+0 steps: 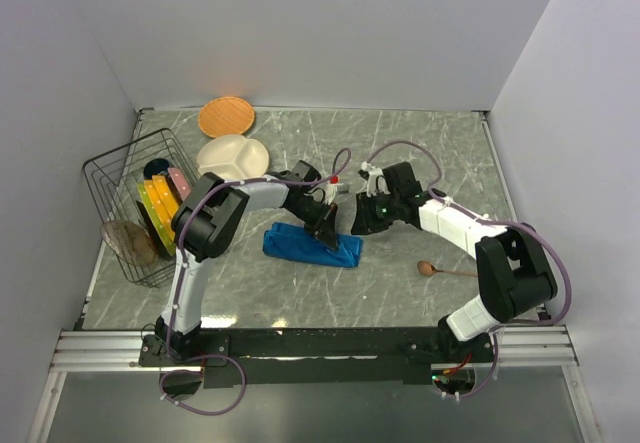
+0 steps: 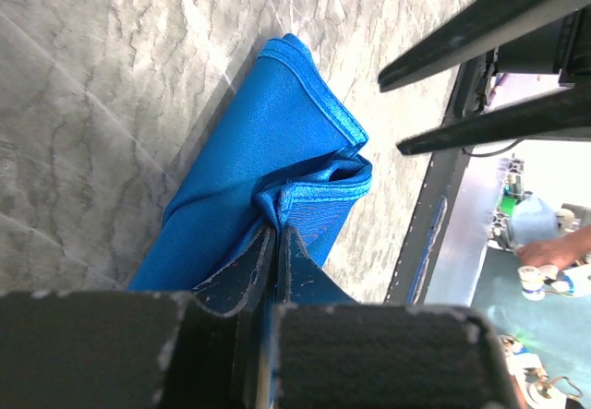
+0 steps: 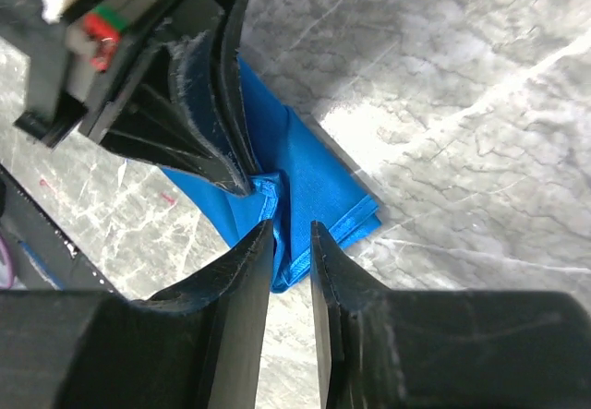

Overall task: Fold the napkin into a case and place the utensils inside
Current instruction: Stuff the top corner of the smaller-rectangle-folded napkin into the folded napkin.

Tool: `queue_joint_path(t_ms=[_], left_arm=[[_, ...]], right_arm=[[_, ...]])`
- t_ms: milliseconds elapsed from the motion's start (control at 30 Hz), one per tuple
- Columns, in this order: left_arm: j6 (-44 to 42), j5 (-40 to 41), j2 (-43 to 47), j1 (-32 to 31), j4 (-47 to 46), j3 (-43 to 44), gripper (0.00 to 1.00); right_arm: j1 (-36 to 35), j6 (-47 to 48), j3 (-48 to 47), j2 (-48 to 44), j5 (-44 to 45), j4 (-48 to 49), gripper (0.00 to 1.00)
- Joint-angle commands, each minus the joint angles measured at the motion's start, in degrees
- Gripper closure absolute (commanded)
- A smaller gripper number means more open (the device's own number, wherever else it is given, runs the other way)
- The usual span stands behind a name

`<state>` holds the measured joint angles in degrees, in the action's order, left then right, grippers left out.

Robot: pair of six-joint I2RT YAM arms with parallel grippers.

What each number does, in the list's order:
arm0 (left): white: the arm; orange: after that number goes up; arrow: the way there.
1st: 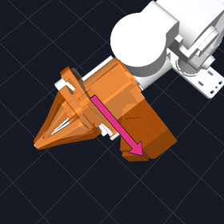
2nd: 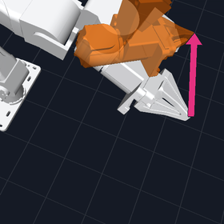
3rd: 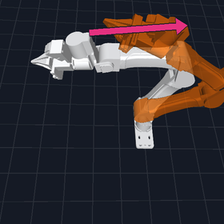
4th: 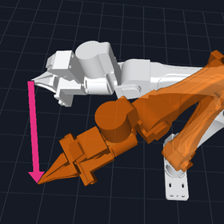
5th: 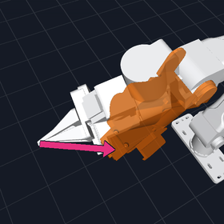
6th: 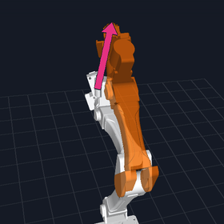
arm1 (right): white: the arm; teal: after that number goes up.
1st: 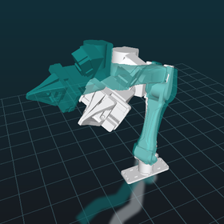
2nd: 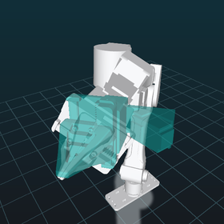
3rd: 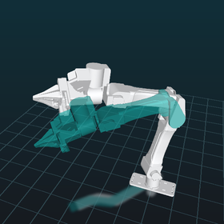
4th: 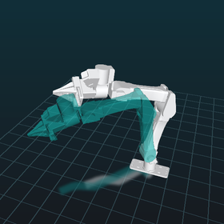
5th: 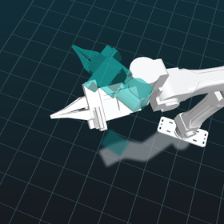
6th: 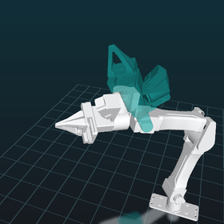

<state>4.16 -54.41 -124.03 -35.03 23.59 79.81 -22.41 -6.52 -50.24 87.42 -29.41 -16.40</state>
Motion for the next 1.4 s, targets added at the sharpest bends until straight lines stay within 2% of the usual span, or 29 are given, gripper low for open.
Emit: queue_joint_path(t_ms=[0, 567, 1067, 1300, 1367], left_arm=[[-0.30, 2.47, -2.71, 0.48, 1.72, 1.49, 0.99], [-0.30, 2.38, -3.77, 1.10, 2.60, 2.37, 0.99], [-0.65, 2.12, -3.94, 1.28, 2.68, 2.10, 0.99], [-0.91, 1.94, -4.29, 1.28, 2.95, 2.72, 0.99], [-1.09, 1.86, -4.38, 1.36, 3.12, 2.89, 0.99]], right_arm=[[-2.01, 1.51, -0.03, -1.47, 3.99, 5.42, 0.69], [-10.19, 7.65, -1.00, 2.40, 13.05, 3.75, 0.70], [-12.74, 9.34, -4.52, 7.77, 18.51, -0.65, 0.65], [-12.83, 8.54, -5.31, 7.94, 20.09, -0.73, 0.74], [-12.92, 8.54, -5.40, 7.94, 19.92, -0.74, 0.85]])
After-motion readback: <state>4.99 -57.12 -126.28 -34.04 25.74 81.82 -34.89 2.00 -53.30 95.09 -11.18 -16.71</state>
